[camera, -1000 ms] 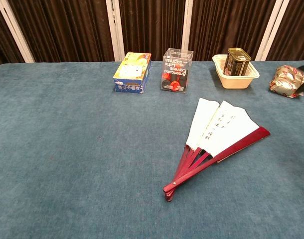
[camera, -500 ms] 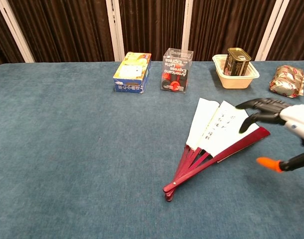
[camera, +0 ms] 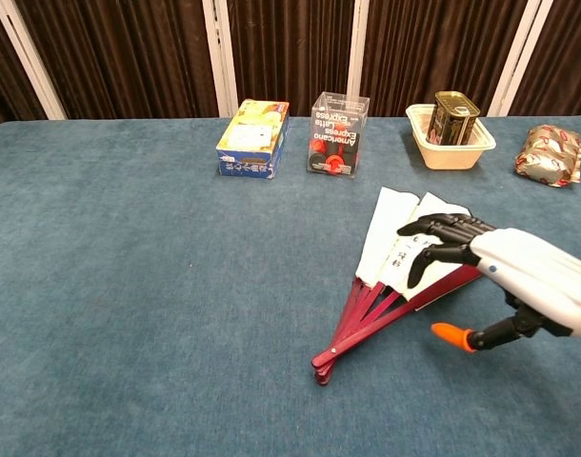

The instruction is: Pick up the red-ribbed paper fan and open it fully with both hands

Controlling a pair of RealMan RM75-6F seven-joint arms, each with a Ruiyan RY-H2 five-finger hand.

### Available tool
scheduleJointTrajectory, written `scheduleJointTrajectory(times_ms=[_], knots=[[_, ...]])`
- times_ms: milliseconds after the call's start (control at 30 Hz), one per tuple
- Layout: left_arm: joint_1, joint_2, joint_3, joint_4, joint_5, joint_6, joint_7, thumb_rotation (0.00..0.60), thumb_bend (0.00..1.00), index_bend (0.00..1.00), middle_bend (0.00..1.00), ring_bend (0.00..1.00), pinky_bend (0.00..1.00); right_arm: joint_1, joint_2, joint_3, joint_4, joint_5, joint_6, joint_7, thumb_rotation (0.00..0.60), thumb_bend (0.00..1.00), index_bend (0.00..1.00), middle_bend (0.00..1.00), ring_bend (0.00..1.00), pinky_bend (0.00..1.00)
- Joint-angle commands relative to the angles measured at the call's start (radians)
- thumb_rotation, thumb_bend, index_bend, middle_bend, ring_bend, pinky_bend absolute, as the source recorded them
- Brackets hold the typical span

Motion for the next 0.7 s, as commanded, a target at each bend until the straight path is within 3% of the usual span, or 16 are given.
scheduleJointTrajectory(times_ms=[33, 700], knots=[[0.0, 0.0, -0.002, -0.002, -0.004, -0.001, 0.001, 0.6, 0.0, 0.0, 0.0, 0.0, 0.0, 0.002, -0.027, -0.003, 0.027, 0.013, 0.0, 0.009, 0.6, 0.32, 0.41, 0.15, 0.02, 0.0], [-0.003, -0.002, -0.003, -0.005, -0.007, -0.006, 0.005, 0.6, 0.0, 0.0, 0.0, 0.0, 0.0, 0.015, -0.158, 0.008, 0.15, 0.065, -0.007, 0.052, 0.6, 0.32, 0.46, 0.17, 0.02, 0.0]])
